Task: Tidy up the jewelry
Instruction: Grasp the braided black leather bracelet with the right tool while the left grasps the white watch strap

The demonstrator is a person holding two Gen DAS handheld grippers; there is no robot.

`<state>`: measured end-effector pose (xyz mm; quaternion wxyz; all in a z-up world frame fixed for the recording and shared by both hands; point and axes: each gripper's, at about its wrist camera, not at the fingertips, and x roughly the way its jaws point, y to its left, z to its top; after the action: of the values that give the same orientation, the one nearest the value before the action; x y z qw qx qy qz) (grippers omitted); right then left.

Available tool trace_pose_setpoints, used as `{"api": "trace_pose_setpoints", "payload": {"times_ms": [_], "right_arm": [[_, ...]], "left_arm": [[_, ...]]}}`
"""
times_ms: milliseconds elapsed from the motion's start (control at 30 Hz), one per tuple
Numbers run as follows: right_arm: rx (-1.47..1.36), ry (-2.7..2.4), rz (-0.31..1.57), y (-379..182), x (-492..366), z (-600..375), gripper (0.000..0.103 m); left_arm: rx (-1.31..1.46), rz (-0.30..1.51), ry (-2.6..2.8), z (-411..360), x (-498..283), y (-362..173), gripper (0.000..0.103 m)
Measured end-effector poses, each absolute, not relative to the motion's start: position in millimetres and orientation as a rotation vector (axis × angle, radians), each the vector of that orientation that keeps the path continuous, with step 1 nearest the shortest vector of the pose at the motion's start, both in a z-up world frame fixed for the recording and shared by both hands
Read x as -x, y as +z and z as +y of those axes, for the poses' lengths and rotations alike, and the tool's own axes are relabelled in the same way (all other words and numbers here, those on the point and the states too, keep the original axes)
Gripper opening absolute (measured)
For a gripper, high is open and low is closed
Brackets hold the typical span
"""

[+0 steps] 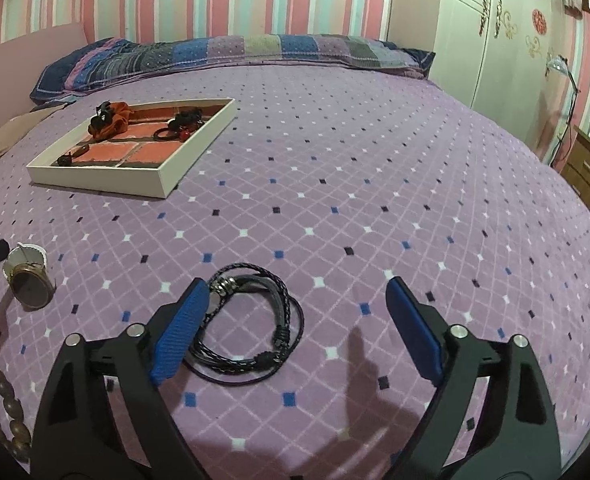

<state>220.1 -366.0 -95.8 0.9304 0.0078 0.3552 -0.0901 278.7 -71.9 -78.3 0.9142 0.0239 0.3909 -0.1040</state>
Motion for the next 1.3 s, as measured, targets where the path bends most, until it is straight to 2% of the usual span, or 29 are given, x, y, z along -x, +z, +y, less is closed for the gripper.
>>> {"api": "trace_pose_setpoints", "payload": {"times_ms": [300, 367, 433, 633, 800, 867, 933, 1067, 1167, 1233, 1300], "right_arm": [[-0.048, -0.182, 0.775, -108, -228, -375, 0.076], [-0.051, -0.181, 0.791, -111, -233, -376, 0.072], [-0.058, -0.176, 0.804, -113, -237, -376, 0.070], [-0.056, -0.170, 0.826, -120, -246, -374, 0.065], [-0.039, -0.148, 0.831, -121, -250, -369, 0.050], [-0.035, -0.134, 0.835, -121, -252, -366, 0.041], [-0.043, -0.115, 0.837, -121, -253, -365, 0.033], [-0.040, -0.093, 0.836, -121, -254, -360, 0.015], [-0.038, -0.084, 0.836, -121, -255, -357, 0.008], [-0.035, -0.086, 0.836, -120, -255, -355, 0.008], [-0.038, -0.086, 0.832, -119, -256, -355, 0.007]], "left_arm": [[-0.060, 0.852, -0.246, -76, -286, -91, 0.073], [-0.060, 0.862, -0.252, -76, -289, -93, 0.072], [-0.060, 0.875, -0.262, -77, -292, -95, 0.066], [-0.081, 0.883, -0.274, -80, -298, -100, 0.064], [-0.083, 0.888, -0.304, -83, -304, -101, 0.061], [-0.083, 0.891, -0.321, -84, -305, -102, 0.055], [-0.099, 0.894, -0.342, -87, -301, -102, 0.042], [-0.133, 0.885, -0.357, -93, -293, -103, 0.031], [-0.117, 0.895, -0.381, -94, -293, -103, 0.021], [-0.121, 0.891, -0.384, -95, -293, -102, 0.013], [-0.120, 0.890, -0.386, -96, -294, -102, 0.012]]}}
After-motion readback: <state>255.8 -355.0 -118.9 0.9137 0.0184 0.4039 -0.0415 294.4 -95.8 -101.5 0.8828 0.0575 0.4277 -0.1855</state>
